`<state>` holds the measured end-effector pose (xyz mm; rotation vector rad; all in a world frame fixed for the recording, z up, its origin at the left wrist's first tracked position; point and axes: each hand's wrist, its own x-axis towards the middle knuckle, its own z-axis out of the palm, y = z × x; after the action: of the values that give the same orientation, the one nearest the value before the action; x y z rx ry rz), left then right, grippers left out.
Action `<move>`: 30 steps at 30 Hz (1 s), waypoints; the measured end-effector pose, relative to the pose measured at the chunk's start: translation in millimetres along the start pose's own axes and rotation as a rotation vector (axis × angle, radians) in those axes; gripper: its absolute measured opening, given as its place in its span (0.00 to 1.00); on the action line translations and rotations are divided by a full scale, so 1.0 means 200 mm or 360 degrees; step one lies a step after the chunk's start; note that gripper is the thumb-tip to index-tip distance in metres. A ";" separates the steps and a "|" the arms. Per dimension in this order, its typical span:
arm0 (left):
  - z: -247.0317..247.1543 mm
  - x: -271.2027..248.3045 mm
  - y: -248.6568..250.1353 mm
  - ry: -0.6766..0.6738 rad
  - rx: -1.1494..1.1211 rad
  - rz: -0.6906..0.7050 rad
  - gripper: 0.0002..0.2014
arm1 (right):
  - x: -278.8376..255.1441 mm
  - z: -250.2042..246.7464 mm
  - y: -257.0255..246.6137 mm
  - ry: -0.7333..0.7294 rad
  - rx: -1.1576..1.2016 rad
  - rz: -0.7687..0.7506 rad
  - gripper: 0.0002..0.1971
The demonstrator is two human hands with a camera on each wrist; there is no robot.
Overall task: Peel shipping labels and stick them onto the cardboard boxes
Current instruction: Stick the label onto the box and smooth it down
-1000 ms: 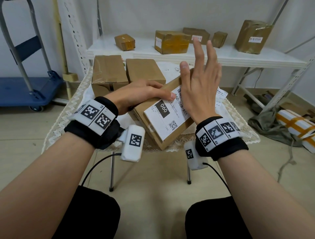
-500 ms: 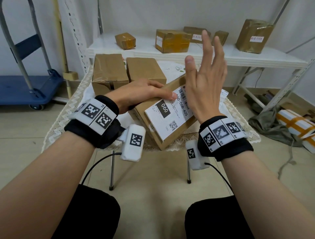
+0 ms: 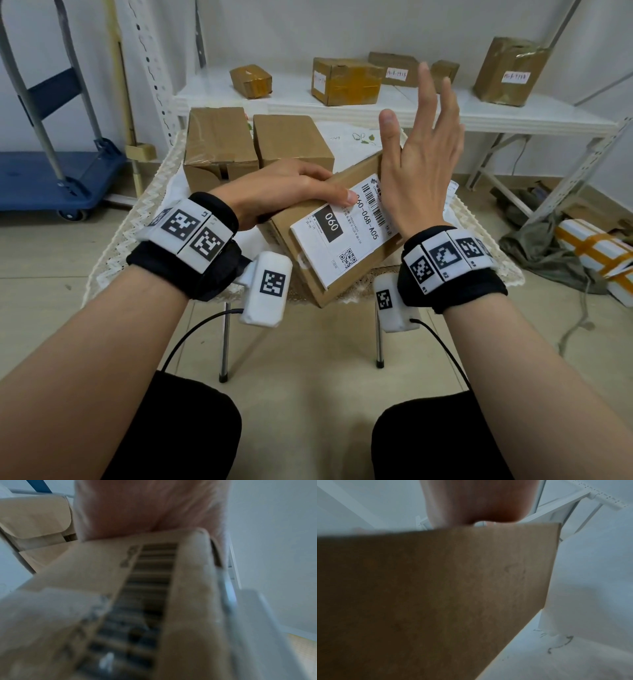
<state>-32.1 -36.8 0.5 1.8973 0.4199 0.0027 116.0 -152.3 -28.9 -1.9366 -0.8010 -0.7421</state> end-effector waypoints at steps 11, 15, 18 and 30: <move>-0.01 0.00 0.01 0.0146 -0.0207 0.0033 0.11 | -0.05 -0.01 -0.04 -0.0106 0.0077 -0.0052 0.30; -0.01 0.00 0.01 0.0132 -0.0218 0.0048 0.11 | -0.06 0.01 -0.04 -0.0148 0.0026 -0.0088 0.32; -0.01 0.00 0.00 0.0108 -0.0230 0.0054 0.15 | -0.05 0.01 -0.02 -0.0140 0.0028 -0.0036 0.31; -0.02 -0.01 0.00 0.0065 -0.0224 0.0028 0.13 | 0.01 -0.02 0.07 -0.0017 -0.0021 0.0144 0.29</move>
<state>-35.0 -34.3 2.3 1.7643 0.4199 0.0806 127.7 -159.9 -32.1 -1.9767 -0.7118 -0.6848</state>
